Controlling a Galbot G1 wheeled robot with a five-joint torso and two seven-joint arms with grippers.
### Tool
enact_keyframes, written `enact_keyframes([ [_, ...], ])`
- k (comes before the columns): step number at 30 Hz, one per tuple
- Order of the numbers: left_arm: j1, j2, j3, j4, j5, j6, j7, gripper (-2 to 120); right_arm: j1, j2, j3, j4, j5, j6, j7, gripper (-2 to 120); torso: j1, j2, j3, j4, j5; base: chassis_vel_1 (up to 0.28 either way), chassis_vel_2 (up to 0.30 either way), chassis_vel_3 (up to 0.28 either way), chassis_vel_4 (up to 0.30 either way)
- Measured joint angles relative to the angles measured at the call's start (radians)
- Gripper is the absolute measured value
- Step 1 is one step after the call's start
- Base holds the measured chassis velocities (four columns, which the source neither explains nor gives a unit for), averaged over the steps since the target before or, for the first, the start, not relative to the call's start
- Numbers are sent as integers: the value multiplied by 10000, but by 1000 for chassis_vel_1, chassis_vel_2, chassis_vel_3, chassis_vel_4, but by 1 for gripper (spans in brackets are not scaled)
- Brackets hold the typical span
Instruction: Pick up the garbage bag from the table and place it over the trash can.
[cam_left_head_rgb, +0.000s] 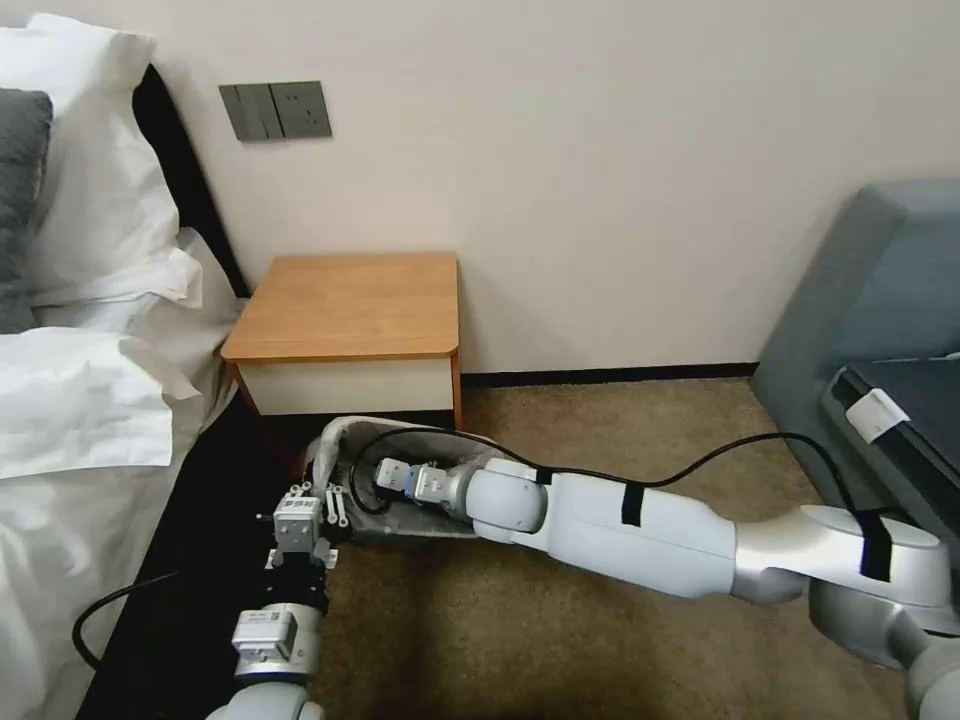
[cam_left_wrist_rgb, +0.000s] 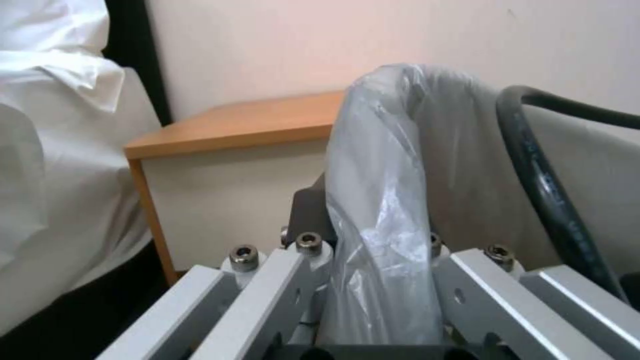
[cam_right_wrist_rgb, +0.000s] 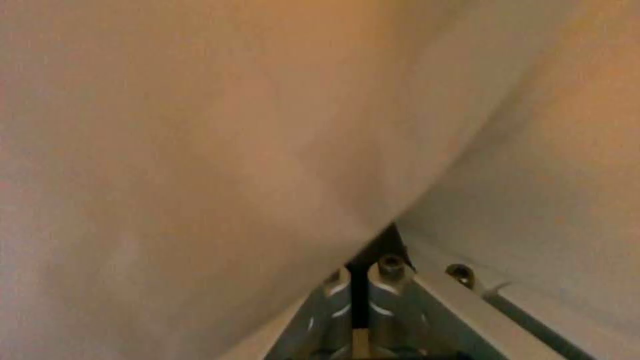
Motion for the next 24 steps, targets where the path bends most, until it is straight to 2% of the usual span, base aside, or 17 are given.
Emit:
enact_keyframes([
  [5, -88, 1, -108, 203, -63, 0, -34, 9, -130, -507, 257, 839, 69, 18, 61, 0, 0, 0, -1, -2, 1, 0, 0, 0, 0],
  [7, -132, 0, -171, 295, -143, 48, -135, 9, -318, -859, 546, 1561, 164, 9, 87, 0, 0, 0, -1, -1, 0, 0, 0, 0, 0],
  [9, -145, 1, -183, 293, -194, 180, -223, 9, -415, -1090, 684, 1999, 226, 7, 90, 0, 0, 1, 0, -1, 1, 0, 0, 0, 0],
  [12, -189, 1, -249, 207, -410, 580, -411, 9, -1005, -1947, 1239, 3309, 264, 88, 58, 0, 0, 0, -1, -1, 2, 0, 0, 0, 0],
  [13, -189, 1, -249, 207, -410, 580, -411, 9, -1005, -1947, 1239, 3309, 264, 88, 58, 0, 0, 0, -1, -1, 2, 0, 0, 0, 0],
  [16, -204, 1, -277, 154, -998, 976, -561, 9, -2267, -2887, 2303, 4566, 112, 314, -64, 0, -1, 0, -2, -1, 3, 0, 0, 0, 0],
  [17, -204, 1, -277, 154, -998, 976, -561, 9, -2267, -2887, 2303, 4566, 112, 314, -64, 0, -1, 0, -2, -1, 3, 0, 0, 0, 0],
  [21, -192, 2, -207, 66, -2147, 1810, -799, 9, -4244, -4020, 4533, 6001, -339, 951, -242, 0, 0, 0, -2, -2, 4, 0, 0, 0, 0],
  [22, -192, 2, -207, 66, -2147, 1810, -799, 9, -4244, -4020, 4533, 6001, -339, 951, -242, 0, 0, 0, -2, -2, 4, 0, 0, 0, 0],
  [24, -187, 3, -150, -69, -3002, 2538, -940, 9, -5418, -4469, 5851, 6720, -449, 1261, -254, 5, -1, 1, -2, -3, 0, 0, 0, 0, 0],
])
